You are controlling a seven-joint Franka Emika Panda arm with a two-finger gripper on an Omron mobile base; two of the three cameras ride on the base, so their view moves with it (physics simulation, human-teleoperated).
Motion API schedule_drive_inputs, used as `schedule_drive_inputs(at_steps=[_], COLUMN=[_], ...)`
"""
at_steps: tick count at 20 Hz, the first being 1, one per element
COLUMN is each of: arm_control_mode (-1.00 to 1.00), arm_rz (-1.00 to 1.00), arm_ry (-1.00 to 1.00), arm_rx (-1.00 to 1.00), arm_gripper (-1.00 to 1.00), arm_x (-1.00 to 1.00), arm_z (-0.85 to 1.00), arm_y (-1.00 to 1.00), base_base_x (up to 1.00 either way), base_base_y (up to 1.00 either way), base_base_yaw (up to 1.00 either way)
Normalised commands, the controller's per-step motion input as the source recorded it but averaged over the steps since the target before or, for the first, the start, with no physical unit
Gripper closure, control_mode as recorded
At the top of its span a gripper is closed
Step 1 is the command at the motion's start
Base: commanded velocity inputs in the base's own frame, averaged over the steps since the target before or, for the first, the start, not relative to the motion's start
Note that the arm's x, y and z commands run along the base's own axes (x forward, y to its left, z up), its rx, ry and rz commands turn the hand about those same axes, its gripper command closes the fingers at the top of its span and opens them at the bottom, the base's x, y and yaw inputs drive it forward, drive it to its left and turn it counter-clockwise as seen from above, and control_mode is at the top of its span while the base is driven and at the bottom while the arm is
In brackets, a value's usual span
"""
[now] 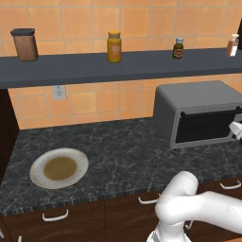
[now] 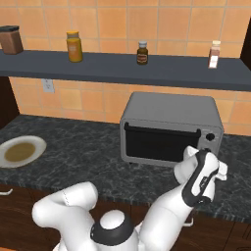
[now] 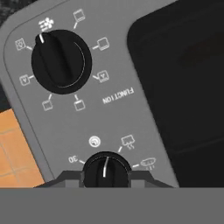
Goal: Pick up the kebab skewer and baguette bread, and place them inside the toaster oven. Close the toaster oven door and start by setting the timer.
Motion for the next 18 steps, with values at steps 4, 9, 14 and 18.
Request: schedule_drive_inputs(at_steps=[4,9,14,18], arm_control_mode=[-1.00,-1.00,-1.00,-1.00], arm_rz=[0.00,0.00,0.00,0.00], arm_ry=[0.01,0.00,0.00,0.00], arm_rx=[0.27,0.30,0.31,0.34], arm_gripper=[1.00,1.00,1.00,1.00], arm_x=[0.00,0.00,0.00,0.00], arm_z=[0.15,0.13,0.14,0.10], arm_y=[0.01,0.00,0.00,0.08], base_base_x=[0.00,0.00,0.00,0.00], base_base_y=[0.00,0.00,0.00,0.00], base_base_yaw=[0.00,0.00,0.00,0.00])
